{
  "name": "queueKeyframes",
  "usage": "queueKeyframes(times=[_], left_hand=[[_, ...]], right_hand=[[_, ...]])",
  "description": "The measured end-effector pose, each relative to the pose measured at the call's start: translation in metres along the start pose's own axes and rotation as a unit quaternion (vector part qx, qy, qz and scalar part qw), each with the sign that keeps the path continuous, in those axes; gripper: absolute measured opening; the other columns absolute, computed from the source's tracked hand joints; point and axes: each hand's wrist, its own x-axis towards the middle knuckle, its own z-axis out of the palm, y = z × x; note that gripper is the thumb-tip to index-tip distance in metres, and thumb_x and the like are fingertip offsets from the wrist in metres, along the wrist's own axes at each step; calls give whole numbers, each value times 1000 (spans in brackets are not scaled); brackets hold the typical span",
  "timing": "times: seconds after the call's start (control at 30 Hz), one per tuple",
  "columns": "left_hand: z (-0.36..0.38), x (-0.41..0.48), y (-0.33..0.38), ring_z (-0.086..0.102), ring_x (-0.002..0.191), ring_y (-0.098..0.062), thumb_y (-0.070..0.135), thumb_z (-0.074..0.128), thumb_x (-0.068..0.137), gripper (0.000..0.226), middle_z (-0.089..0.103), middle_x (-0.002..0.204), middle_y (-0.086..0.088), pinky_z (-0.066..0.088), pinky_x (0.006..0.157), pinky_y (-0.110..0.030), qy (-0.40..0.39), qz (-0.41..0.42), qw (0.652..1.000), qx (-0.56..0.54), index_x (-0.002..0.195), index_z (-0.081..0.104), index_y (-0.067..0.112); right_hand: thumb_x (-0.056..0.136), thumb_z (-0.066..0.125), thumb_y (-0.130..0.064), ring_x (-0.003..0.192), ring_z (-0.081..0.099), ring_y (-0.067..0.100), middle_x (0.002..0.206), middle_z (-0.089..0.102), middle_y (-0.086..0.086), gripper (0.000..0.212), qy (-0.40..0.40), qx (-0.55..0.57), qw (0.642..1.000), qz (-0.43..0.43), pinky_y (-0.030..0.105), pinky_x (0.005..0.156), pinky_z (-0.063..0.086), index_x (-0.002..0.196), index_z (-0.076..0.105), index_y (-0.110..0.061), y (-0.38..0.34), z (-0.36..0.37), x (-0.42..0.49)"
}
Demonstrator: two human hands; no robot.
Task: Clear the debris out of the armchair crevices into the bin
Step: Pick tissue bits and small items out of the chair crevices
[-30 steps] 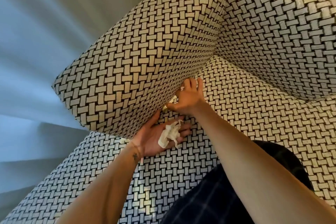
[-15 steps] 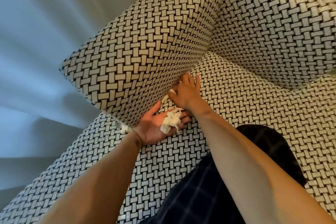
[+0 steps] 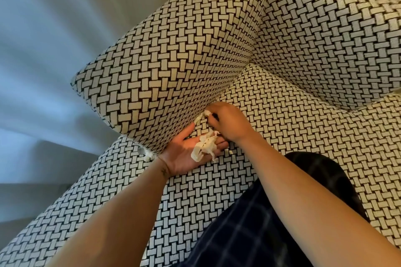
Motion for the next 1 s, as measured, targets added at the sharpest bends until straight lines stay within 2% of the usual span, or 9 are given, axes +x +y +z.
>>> queueKeyframes(times=[0.13,0.2,0.33,0.5,0.6,0.7,0.8,0.9,1.0], left_hand=[[2,0,0,53,129,-47,48,53,100,74,37,152,-33,46,108,-51,4,-3,999,-38,152,39,-4],[2,-1,2,51,132,-47,44,58,99,74,38,153,-33,45,109,-51,-13,-3,999,-49,152,39,-3],[5,0,0,53,129,-47,43,60,98,72,39,152,-34,49,105,-51,-20,-15,998,-63,151,42,-3],[5,-2,2,59,119,-53,42,51,100,68,43,144,-39,55,97,-57,-37,-26,992,-122,152,35,3],[3,-1,0,62,113,-53,42,49,100,63,48,139,-41,56,93,-58,-25,-25,992,-122,145,47,-3],[0,1,1,62,114,-50,44,49,100,65,48,140,-39,57,94,-54,-11,-26,995,-101,142,53,-6],[0,0,2,64,115,-48,43,53,97,63,54,138,-36,56,96,-52,5,-13,997,-74,137,58,-5],[1,-1,2,65,113,-47,40,56,94,61,56,135,-36,58,94,-52,25,0,997,-71,132,62,-7],[1,0,2,64,116,-46,41,56,96,62,53,137,-35,54,99,-50,42,1,997,-59,136,59,-6]], right_hand=[[98,58,-16,111,55,23,109,65,6,28,-34,-42,998,-34,39,89,50,124,69,-14,-11,-4,-6],[98,58,-16,114,53,25,111,63,6,30,-47,-44,997,-43,41,90,51,127,67,-13,-15,-6,-6],[100,55,-17,121,52,25,122,60,8,35,-42,-16,999,4,37,101,46,134,64,-13,-13,-12,-14],[98,57,-10,112,57,27,119,57,9,37,-40,-16,998,39,34,93,46,134,63,-10,-15,-13,-20],[95,57,-8,121,52,28,125,54,10,45,-51,-20,997,57,38,101,46,140,58,-11,-12,-13,-21],[98,54,-18,126,46,26,126,51,9,48,-58,48,993,91,37,108,41,146,53,-15,-13,-15,-18],[99,60,-29,121,46,25,119,50,5,43,-80,25,994,74,35,103,40,139,60,-16,-15,-12,-13],[99,60,-15,115,55,23,121,56,5,30,-76,-1,994,72,31,100,43,128,68,-15,-18,-9,-7],[100,57,-8,110,62,24,123,61,8,25,-72,0,992,102,33,98,50,118,72,-15,-22,-10,-4]])
